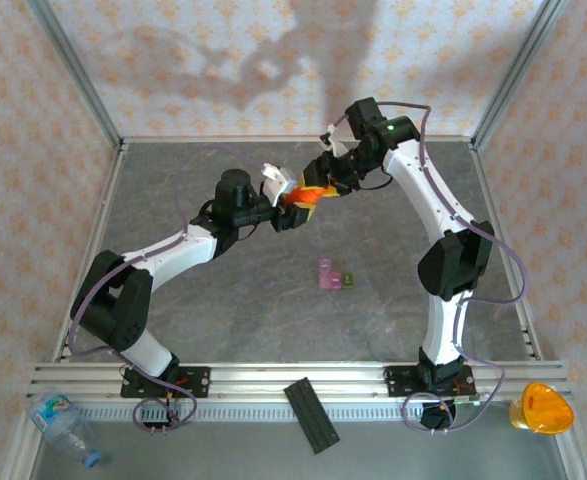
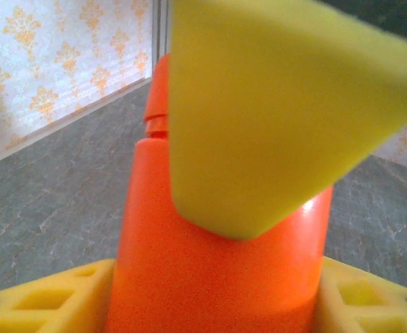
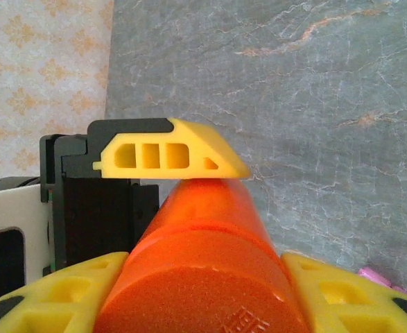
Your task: Sort the pills into containers
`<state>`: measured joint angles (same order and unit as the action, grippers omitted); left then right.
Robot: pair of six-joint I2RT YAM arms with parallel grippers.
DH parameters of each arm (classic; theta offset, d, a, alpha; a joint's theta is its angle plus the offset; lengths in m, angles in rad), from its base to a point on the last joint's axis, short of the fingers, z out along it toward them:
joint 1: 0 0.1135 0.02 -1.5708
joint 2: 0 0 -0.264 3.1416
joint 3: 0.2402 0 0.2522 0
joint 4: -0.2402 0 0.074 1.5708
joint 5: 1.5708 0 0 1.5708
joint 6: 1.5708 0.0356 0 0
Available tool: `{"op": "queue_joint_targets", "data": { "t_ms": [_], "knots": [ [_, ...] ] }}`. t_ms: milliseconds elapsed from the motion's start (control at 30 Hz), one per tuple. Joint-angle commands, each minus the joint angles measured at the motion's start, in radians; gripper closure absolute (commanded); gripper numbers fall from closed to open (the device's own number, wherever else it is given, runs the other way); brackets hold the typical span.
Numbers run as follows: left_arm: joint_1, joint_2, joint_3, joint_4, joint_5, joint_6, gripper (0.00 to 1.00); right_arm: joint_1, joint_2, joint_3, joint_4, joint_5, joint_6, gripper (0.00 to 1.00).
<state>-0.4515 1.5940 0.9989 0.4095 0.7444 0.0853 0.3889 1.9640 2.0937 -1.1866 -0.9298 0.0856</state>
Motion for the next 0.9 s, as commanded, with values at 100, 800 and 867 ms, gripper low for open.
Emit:
{"op": "queue_joint_targets", "data": {
  "t_ms": [100, 800, 867],
  "knots": [
    [-0.011, 0.002, 0.011, 0.004, -0.012, -0.037, 0.21, -0.007, -0.052, 0.000, 0.093, -0.089, 0.020, 0.78],
    [-0.009, 0.003, 0.023, 0.052, -0.013, -0.071, 0.52, -0.017, -0.045, -0.031, 0.096, -0.073, 0.014, 0.78],
    [-0.009, 0.004, 0.026, 0.050, -0.007, -0.073, 0.57, -0.019, -0.046, -0.032, 0.096, -0.068, 0.015, 0.78]
  ]
}}
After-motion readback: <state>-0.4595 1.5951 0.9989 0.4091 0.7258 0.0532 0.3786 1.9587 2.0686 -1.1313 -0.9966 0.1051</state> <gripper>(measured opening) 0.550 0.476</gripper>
